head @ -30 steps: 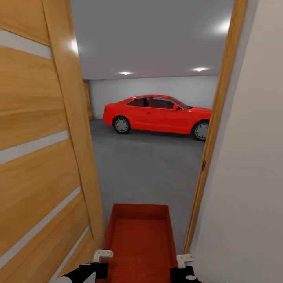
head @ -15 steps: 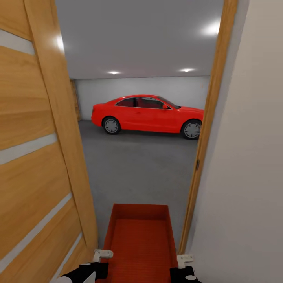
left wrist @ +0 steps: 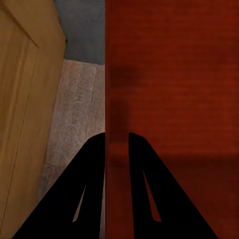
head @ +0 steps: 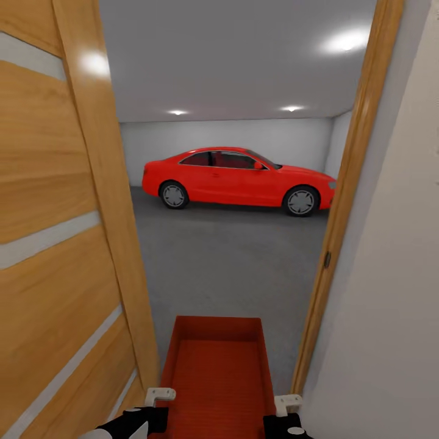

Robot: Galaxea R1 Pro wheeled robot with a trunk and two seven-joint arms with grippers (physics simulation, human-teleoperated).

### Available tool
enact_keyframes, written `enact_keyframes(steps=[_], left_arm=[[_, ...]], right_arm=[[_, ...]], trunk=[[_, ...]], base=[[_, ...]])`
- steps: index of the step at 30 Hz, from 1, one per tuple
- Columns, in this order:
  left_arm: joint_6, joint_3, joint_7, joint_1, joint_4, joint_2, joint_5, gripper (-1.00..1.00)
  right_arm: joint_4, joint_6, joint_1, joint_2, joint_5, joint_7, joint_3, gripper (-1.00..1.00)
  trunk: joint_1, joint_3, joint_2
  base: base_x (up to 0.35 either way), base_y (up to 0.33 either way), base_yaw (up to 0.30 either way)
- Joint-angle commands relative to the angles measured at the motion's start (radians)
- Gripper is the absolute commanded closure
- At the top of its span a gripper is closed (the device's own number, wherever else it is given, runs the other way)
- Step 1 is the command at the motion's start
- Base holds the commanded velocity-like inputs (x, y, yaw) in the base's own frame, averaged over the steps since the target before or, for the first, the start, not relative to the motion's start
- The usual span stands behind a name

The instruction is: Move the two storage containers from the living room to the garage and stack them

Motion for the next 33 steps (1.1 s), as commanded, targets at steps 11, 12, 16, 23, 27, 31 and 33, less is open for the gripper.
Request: enact_keyframes(steps=[11, 12, 16, 23, 27, 31, 33], left_arm=[[0.003, -0.016, 0.011, 0.0, 0.0, 0.0, -0.009, 1.0], [0.003, -0.016, 0.011, -0.001, 0.0, 0.0, -0.009, 1.0], [0.004, -0.016, 0.011, -0.001, 0.0, 0.0, -0.009, 1.0], [0.004, -0.016, 0.007, -0.001, 0.0, 0.001, -0.009, 1.0], [0.004, -0.016, 0.006, -0.001, 0.0, 0.001, -0.009, 1.0], [0.004, -0.016, 0.007, -0.001, 0.0, 0.001, -0.009, 1.0], [0.004, -0.016, 0.008, -0.001, 0.0, 0.0, -0.009, 1.0]], right_arm=[[0.002, -0.005, -0.001, -0.011, -0.016, -0.013, 0.012, 1.0], [0.002, -0.005, -0.001, -0.011, -0.016, -0.013, 0.011, 1.0], [0.002, -0.005, -0.001, -0.011, -0.016, -0.013, 0.012, 1.0], [0.002, -0.005, -0.001, -0.012, -0.016, -0.013, 0.012, 1.0], [0.002, -0.005, -0.001, -0.011, -0.016, -0.013, 0.012, 1.0], [0.002, -0.005, -0.001, -0.011, -0.016, -0.012, 0.012, 1.0], [0.002, -0.006, -0.001, -0.012, -0.016, -0.011, 0.012, 1.0]], trunk=[[0.0, -0.001, -0.001], [0.0, -0.001, -0.001], [0.0, -0.001, -0.001], [0.0, -0.001, -0.001], [0.0, -0.001, -0.001], [0.0, -0.001, -0.001], [0.0, -0.001, -0.001]], base=[[0.001, 0.001, -0.189], [0.0, 0.0, -0.182], [0.0, 0.001, -0.123], [0.068, 0.174, -0.013], [0.13, 0.285, -0.001], [0.122, 0.249, 0.0], [0.039, 0.065, 0.0]])
